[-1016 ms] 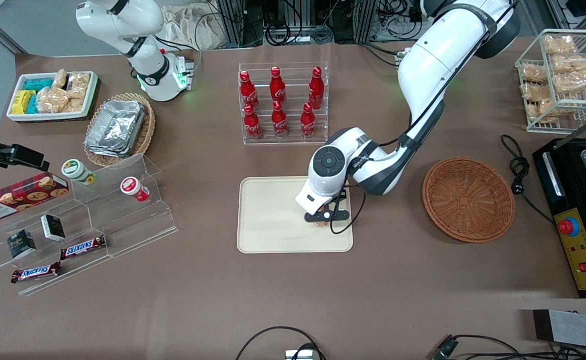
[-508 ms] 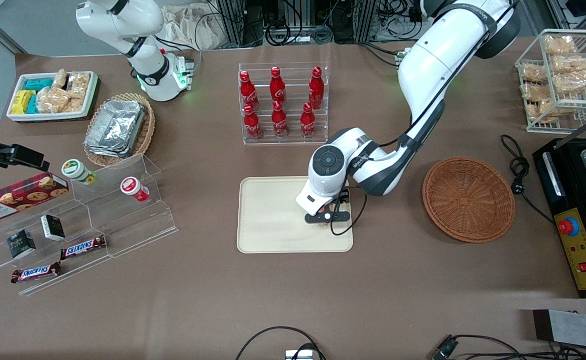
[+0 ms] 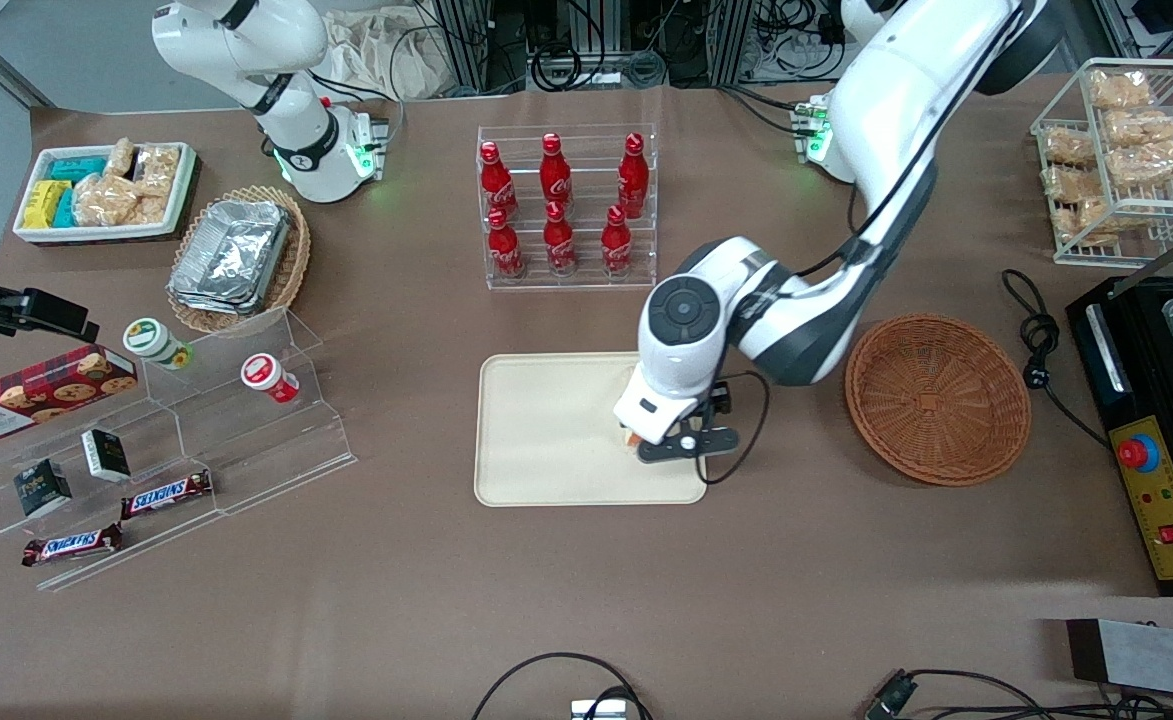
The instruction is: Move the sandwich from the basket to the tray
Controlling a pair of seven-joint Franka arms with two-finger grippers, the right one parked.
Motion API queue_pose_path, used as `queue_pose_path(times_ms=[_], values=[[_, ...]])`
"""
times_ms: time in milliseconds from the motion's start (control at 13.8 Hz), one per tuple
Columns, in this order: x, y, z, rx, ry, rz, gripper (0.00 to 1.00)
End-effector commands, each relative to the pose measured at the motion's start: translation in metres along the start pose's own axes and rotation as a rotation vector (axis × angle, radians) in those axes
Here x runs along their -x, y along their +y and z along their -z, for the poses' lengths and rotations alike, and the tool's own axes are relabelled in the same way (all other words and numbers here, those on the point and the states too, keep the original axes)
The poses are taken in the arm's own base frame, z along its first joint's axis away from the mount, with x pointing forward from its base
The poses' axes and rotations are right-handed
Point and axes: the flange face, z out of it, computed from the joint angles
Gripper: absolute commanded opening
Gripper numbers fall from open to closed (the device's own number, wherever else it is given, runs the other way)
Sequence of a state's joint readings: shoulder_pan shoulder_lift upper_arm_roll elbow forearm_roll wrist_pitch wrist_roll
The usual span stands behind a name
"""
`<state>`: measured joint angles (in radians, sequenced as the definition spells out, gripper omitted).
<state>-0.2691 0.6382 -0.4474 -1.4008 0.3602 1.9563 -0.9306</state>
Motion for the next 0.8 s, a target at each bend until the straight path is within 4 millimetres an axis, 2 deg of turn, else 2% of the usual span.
queue_pose_path(times_ms=[0, 145, 290, 363, 580, 725], values=[[-0.028, -0.03, 0.058, -0.011, 0.007, 0.086, 1.0], [-0.047, -0.061, 0.09, 0.001, 0.043, 0.14, 1.0], [-0.06, -0.093, 0.105, -0.021, 0.043, 0.181, 1.0], [-0.071, -0.113, 0.106, -0.03, 0.03, 0.211, 1.0], [-0.076, -0.124, 0.109, -0.031, 0.034, 0.227, 1.0], [-0.085, -0.15, 0.118, -0.037, 0.04, 0.245, 1.0]])
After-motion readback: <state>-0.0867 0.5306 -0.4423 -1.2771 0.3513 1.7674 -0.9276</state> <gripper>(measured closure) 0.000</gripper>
